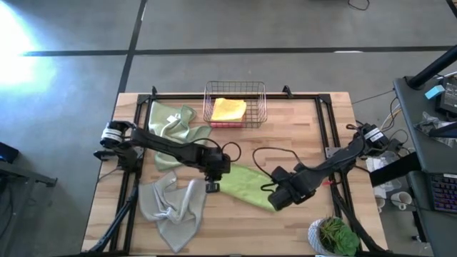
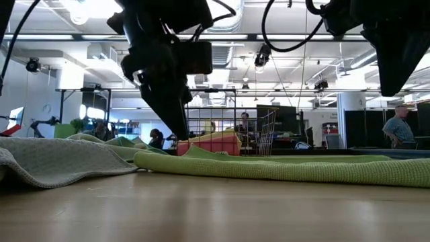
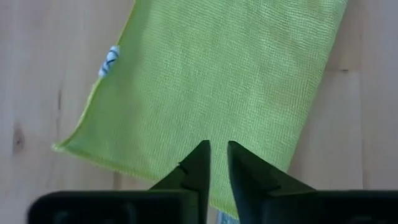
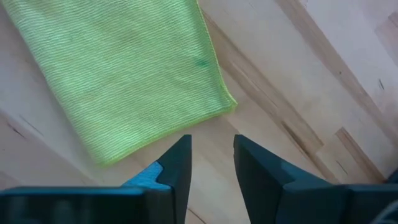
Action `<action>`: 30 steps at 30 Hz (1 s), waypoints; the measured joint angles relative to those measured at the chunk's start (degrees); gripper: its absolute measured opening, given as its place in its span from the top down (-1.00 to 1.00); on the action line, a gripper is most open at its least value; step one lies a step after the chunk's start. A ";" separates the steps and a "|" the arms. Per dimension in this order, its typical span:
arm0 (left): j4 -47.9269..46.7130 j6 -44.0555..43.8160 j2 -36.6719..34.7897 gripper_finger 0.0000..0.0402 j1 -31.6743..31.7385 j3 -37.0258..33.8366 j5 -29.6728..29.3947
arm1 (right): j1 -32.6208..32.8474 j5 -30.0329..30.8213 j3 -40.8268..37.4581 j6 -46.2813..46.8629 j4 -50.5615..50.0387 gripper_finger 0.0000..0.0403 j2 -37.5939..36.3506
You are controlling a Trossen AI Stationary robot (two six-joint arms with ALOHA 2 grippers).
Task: Fold microfiber towels
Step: Fold the green microfiber cloth
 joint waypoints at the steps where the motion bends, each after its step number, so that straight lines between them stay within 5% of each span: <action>1: 0.55 0.58 0.45 0.89 0.00 0.05 0.08 | -0.01 0.02 0.00 0.00 0.04 0.47 0.00; 17: 4.11 2.98 7.76 1.00 0.78 0.38 -0.90 | -0.03 0.04 -0.02 -0.02 0.17 0.56 0.00; 30: 5.97 14.79 8.68 1.00 9.99 0.55 -19.61 | -0.03 0.04 0.22 0.46 0.20 0.55 0.00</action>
